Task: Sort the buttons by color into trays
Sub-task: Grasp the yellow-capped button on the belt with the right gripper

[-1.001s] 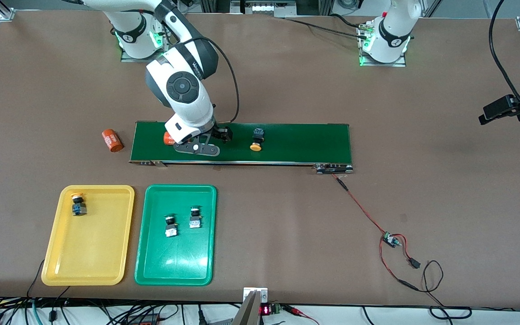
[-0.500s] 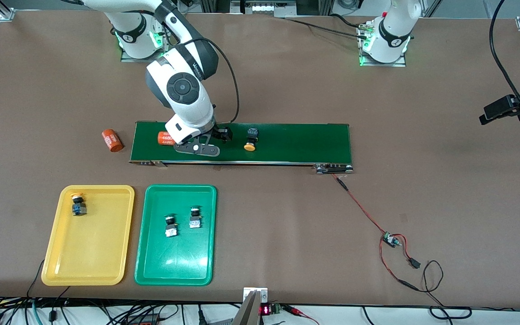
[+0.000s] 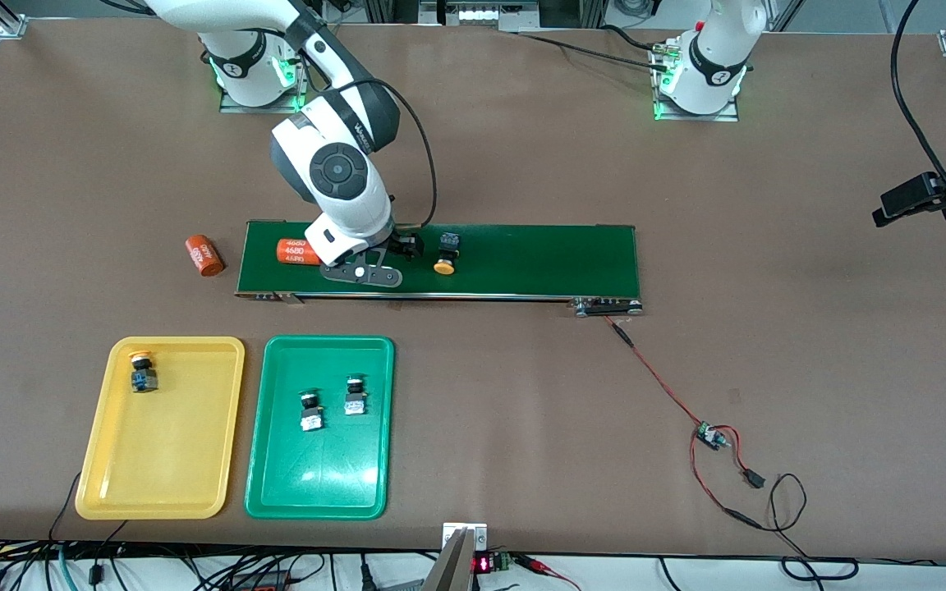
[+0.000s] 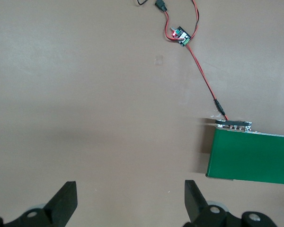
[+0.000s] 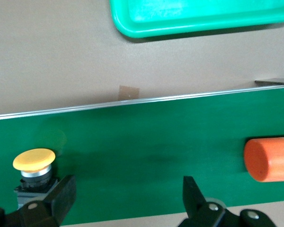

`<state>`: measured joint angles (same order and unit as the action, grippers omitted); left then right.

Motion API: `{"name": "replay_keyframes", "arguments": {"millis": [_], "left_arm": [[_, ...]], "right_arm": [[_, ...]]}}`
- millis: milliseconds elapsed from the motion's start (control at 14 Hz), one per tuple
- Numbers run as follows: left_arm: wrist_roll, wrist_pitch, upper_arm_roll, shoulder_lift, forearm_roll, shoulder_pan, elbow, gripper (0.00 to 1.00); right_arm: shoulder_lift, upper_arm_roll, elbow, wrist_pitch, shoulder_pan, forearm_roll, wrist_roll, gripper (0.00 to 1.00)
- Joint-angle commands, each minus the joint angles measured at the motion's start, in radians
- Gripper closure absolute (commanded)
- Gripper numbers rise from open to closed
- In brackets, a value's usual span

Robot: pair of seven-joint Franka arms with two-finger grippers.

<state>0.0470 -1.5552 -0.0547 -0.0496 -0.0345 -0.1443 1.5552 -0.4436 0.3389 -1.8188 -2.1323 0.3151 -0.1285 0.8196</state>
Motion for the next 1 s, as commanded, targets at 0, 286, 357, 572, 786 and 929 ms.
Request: {"name": "replay_keyframes", "arguments": {"millis": [0, 286, 357, 572, 786, 929], "left_arm": [[-0.021, 0.014, 0.000, 0.004, 0.008, -0.004, -0.012, 0.00], [-0.021, 0.014, 0.001, 0.004, 0.008, -0.004, -0.012, 0.00], [-0.021, 0.014, 0.000, 0.004, 0.008, -0.004, -0.012, 0.00], [-0.021, 0.014, 0.001, 0.004, 0.008, -0.004, -0.012, 0.00], [-0.021, 0.011, 0.001, 0.004, 0.010, -0.004, -0.012, 0.00], [-0.021, 0.011, 0.001, 0.002, 0.010, -0.011, -0.011, 0.00]], "right_arm": [[-0.012, 0.008, 0.003, -0.003, 0.001, -0.017, 0.019, 0.00], [-0.012, 0.008, 0.004, -0.003, -0.001, -0.017, 0.019, 0.00], [-0.012, 0.008, 0.004, -0.003, -0.001, -0.017, 0.019, 0.00], [-0.023, 0.008, 0.004, -0.005, 0.001, -0.019, 0.019, 0.00], [-0.030, 0.008, 0.007, -0.006, 0.002, -0.019, 0.019, 0.00], [-0.032, 0.008, 0.007, -0.006, 0.002, -0.019, 0.019, 0.00]]}}
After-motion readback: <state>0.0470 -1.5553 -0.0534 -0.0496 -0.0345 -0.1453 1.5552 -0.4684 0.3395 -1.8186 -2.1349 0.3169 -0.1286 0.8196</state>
